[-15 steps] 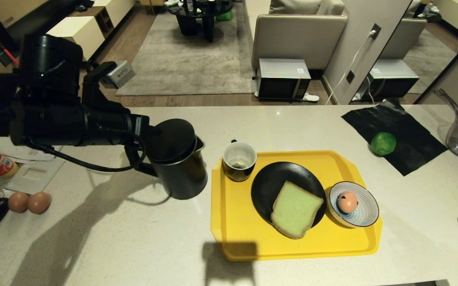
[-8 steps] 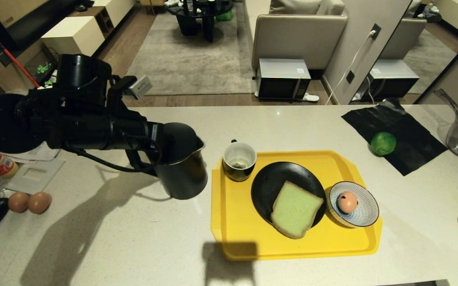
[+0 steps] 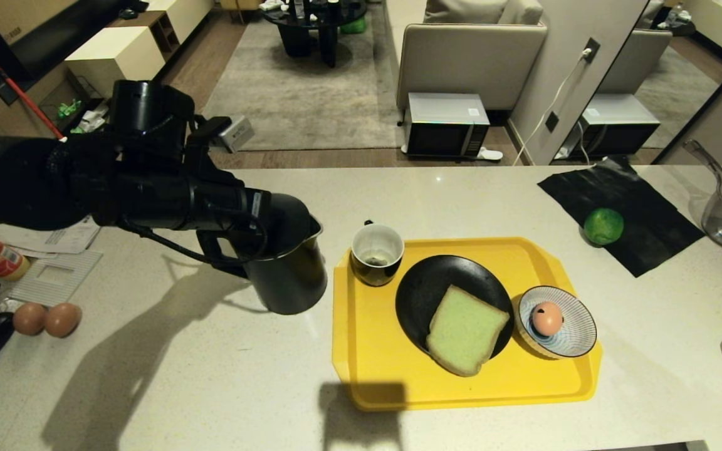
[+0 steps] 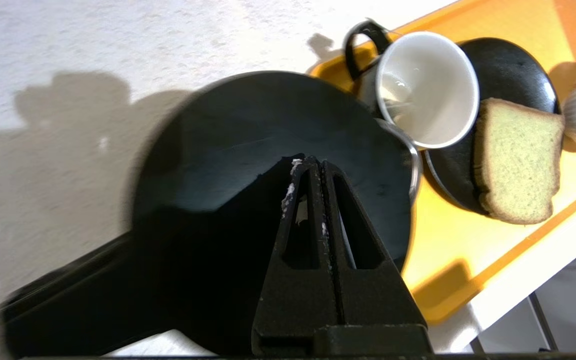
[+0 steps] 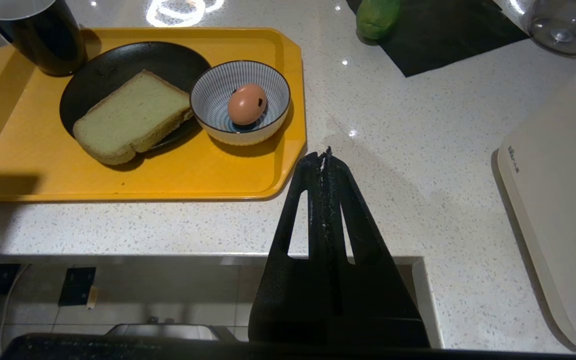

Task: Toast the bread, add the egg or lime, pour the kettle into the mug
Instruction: Pick up the kettle

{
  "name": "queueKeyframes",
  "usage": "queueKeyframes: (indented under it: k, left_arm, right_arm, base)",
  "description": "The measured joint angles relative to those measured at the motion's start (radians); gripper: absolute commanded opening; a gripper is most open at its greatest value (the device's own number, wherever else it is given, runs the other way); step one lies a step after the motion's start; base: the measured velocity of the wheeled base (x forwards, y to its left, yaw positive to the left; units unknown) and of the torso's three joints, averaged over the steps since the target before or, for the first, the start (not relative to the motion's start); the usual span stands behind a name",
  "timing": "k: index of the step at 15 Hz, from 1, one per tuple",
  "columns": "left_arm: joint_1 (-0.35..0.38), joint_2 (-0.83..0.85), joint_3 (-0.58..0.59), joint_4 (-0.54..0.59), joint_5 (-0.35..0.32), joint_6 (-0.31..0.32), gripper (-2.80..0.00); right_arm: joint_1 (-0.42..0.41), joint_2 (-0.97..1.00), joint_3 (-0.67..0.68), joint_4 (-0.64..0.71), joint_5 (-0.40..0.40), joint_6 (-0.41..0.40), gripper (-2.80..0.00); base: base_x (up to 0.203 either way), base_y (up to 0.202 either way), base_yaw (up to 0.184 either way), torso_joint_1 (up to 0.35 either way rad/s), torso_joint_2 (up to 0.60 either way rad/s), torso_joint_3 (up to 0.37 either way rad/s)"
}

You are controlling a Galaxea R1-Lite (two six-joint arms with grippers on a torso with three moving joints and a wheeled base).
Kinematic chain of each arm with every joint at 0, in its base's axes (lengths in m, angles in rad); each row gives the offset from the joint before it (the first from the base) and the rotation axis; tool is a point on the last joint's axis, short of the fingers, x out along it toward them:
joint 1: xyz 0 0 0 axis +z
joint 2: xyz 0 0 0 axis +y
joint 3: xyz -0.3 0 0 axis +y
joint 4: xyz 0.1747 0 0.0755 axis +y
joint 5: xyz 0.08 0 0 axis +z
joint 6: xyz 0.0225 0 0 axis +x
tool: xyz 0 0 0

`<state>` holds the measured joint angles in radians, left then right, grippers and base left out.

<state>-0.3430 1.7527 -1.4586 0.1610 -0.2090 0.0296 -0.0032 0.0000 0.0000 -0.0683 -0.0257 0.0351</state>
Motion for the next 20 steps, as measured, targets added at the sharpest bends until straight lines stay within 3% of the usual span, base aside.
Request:
queueKeyframes:
  k: [5,7,9,11,13,17,20]
  left_arm:
    - [-0.007,-0.13,-0.09,0.119,0.059,-0.006,-2.8]
    - [-0.014,-0.218,-0.091,0.182,0.123,-0.029,-2.8]
    - [-0.045,-0.3,-0.065,0.225,0.235,-0.1,-2.8]
    - [-0.091,-0.385,0.024,0.261,0.326,-0.169,-2.8]
    - [-0.121,-0.466,0.164,0.272,0.375,-0.193,-2.8]
    - [-0.122,-0.601,0.434,0.274,0.482,-0.276,-2.8]
    - [-0.103,-0.639,0.523,0.273,0.491,-0.351,-2.8]
  right_arm:
    - [0.0,0.0,0.0,0.0,0.0,0.0,-2.8]
    - [0.0,0.0,0.0,0.0,0.0,0.0,-2.8]
    - [0.0,0.0,0.0,0.0,0.0,0.0,-2.8]
    - [0.0,0.0,0.0,0.0,0.0,0.0,-2.8]
    - [0.0,0.0,0.0,0.0,0.0,0.0,-2.8]
    - [0.0,0.0,0.0,0.0,0.0,0.0,-2.8]
    - [0.0,0.0,0.0,0.0,0.0,0.0,-2.8]
  base:
    - [0.0,0.0,0.0,0.0,0.0,0.0]
    - [0.0,0.0,0.0,0.0,0.0,0.0]
    - [0.0,0.0,0.0,0.0,0.0,0.0]
    - [0.0,0.0,0.0,0.0,0.0,0.0]
    - [0.0,0.0,0.0,0.0,0.0,0.0]
    - [0.0,0.0,0.0,0.0,0.0,0.0]
    - [0.0,0.0,0.0,0.0,0.0,0.0]
